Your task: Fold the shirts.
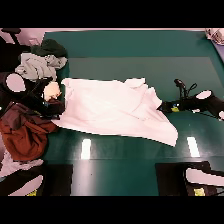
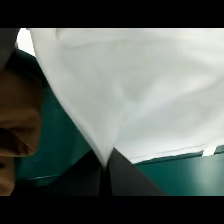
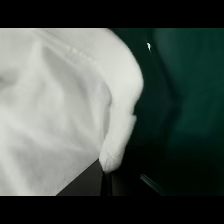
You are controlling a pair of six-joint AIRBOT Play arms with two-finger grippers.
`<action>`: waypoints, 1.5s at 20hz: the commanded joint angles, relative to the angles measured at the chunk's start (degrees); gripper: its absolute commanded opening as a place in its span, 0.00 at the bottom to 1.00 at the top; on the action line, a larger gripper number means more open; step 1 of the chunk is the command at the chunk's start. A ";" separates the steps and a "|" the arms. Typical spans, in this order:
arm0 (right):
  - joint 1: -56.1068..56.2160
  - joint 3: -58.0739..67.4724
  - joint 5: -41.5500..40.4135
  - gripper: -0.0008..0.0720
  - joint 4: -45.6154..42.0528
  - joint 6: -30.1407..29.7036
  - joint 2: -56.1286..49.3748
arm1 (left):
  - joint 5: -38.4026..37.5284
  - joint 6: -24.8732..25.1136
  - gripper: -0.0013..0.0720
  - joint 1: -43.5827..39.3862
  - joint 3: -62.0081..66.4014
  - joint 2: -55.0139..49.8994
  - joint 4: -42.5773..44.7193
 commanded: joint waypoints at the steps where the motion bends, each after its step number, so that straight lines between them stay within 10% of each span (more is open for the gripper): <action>1: -0.39 2.64 6.75 0.04 0.24 -0.02 0.15 | 3.21 -0.81 0.05 0.02 -0.02 0.04 -0.04; 10: -14.08 9.38 17.25 0.04 0.11 8.17 13.22 | 2.45 -1.84 0.05 0.02 -0.02 0.55 -0.85; 23: -11.13 9.38 14.47 0.04 -2.60 13.60 21.40 | 5.66 -7.06 0.05 0.04 0.31 8.81 -0.63; 30: -11.13 16.00 8.24 0.04 9.79 10.97 31.23 | 13.05 -13.05 0.05 0.04 16.11 10.21 0.04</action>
